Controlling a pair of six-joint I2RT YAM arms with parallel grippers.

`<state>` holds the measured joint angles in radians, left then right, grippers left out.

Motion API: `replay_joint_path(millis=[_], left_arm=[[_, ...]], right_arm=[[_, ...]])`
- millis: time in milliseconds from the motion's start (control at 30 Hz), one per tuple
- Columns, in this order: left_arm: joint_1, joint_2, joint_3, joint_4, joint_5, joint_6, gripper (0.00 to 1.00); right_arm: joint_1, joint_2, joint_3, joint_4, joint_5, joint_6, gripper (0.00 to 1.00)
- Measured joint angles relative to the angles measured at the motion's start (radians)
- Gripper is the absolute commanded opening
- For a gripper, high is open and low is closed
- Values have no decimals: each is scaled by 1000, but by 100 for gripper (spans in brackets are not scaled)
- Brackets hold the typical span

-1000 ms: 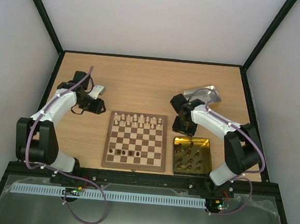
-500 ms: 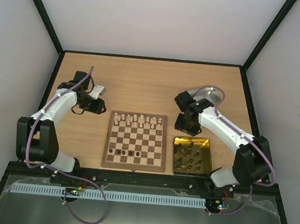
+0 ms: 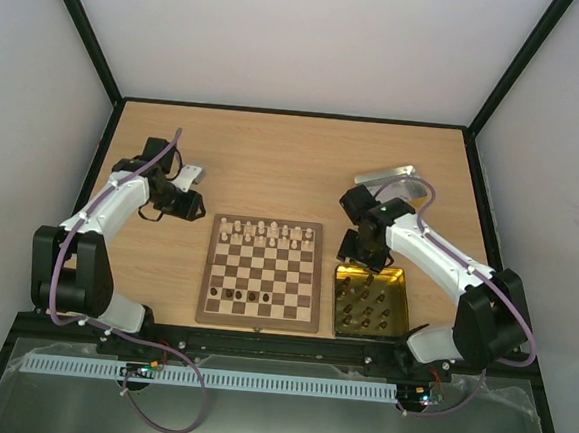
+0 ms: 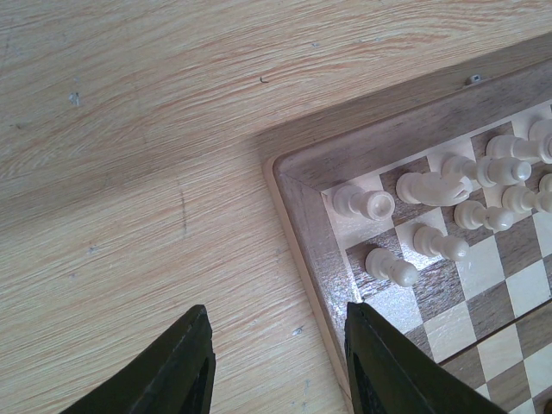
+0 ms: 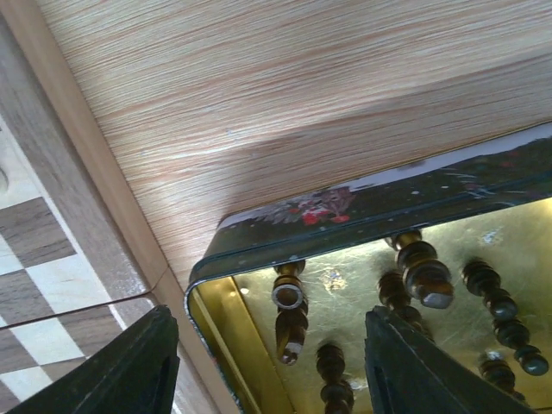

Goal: Set up the chess pieces on the board
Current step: Move the storage box to the center of the board.

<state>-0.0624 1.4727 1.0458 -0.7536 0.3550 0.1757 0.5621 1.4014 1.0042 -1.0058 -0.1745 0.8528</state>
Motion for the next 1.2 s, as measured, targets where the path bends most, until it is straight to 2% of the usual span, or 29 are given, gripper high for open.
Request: replay_joint_path(millis=[133,1200], left_arm=[[0,0,0,0,0,0,43],[0,2,0,2,0,0,43]], right_arm=[[0,5,1,17,-24,9,65],[0,79,-27,107,-66,42,66]])
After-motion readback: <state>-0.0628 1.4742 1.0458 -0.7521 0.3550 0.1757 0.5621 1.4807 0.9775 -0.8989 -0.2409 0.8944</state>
